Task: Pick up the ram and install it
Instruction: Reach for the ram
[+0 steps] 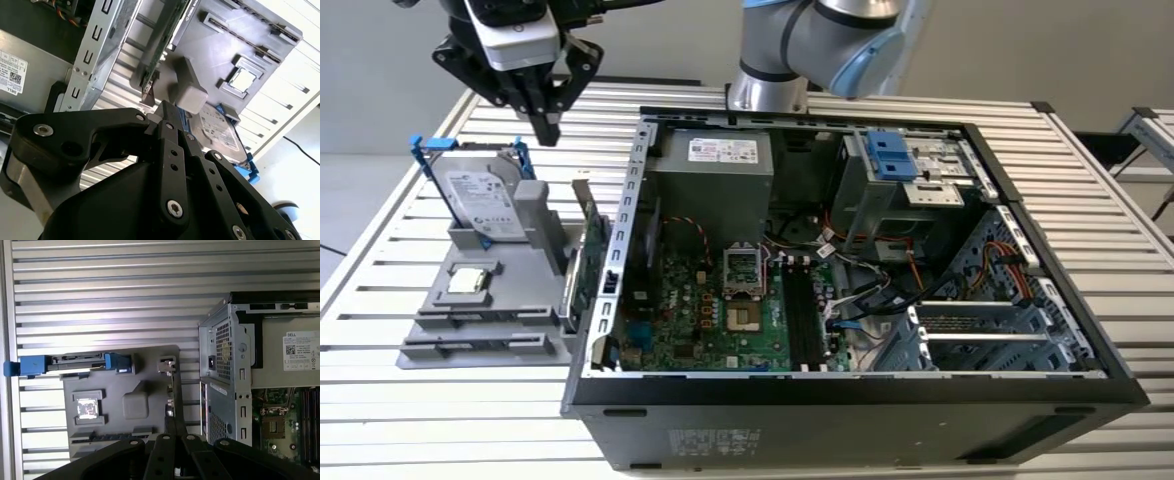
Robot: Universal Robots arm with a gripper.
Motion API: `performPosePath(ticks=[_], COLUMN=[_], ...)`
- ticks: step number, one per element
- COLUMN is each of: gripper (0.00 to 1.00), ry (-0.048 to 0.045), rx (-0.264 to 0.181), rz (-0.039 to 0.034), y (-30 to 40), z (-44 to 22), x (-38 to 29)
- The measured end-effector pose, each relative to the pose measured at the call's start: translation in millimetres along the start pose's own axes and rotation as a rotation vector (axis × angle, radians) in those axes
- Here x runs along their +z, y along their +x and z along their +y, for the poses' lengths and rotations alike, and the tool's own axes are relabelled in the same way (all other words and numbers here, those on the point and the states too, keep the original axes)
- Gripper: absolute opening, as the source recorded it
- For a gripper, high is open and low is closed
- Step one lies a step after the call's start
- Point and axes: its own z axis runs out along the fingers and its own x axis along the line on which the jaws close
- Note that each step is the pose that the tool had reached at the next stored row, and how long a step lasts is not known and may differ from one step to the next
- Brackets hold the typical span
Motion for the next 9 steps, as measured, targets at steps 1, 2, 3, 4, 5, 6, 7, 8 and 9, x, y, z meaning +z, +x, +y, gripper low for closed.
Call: performPosePath(ticks=[1,2,3,4,5,6,7,8,9], gripper=[0.0,0.0,0.0,0.0,0.0,0.0,0.0,0.0,0.0], ry=[0.0,-0.0001,0.0,0.0,0.0,0.0,0.0,0.0,0.0], rx=[0.0,0.0,0.0,0.0,0.0,0.0,0.0,0.0,0.0], rz=[0.0,0.0,0.0,0.0,0.0,0.0001,0.0001,0.0001,0.0001], y=[1.0,2.0,3.1,3.9,4.7,5.5,6.2,6.9,7.6], z=[-0.1,-0.1,-0.2,-0.2,-0.3,-0.3,-0.4,-0.4,-0.5], x=[0.0,0.1,0.1,0.1,0.1,0.1,0.1,0.1,0.1])
